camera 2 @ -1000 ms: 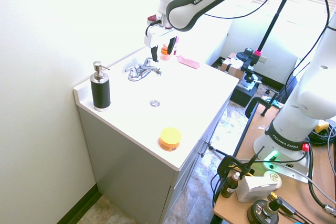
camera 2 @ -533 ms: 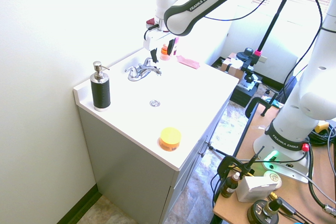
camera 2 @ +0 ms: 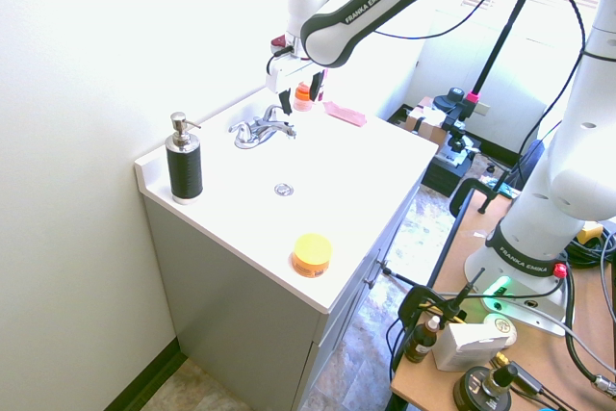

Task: Turn off the cold water

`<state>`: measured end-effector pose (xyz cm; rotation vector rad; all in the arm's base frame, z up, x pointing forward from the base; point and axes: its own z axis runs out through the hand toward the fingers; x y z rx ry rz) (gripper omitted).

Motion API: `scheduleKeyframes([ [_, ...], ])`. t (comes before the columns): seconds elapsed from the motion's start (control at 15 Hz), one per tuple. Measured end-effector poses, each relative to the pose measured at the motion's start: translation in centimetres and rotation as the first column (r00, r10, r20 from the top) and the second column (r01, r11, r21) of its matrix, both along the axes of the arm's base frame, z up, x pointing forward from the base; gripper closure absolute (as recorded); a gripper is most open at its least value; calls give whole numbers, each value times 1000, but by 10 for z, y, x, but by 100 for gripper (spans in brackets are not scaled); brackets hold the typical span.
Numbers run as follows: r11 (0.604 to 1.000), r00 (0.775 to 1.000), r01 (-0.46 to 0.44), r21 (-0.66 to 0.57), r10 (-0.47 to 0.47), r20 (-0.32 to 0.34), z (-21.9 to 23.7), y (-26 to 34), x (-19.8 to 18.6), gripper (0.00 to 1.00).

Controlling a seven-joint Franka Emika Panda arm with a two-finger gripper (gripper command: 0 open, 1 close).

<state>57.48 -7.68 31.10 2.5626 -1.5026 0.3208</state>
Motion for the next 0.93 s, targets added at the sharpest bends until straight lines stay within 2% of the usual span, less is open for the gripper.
scheduleKeyframes([
  [0.93, 995, 999, 26, -95, -21, 47, 2, -12, 27, 0],
])
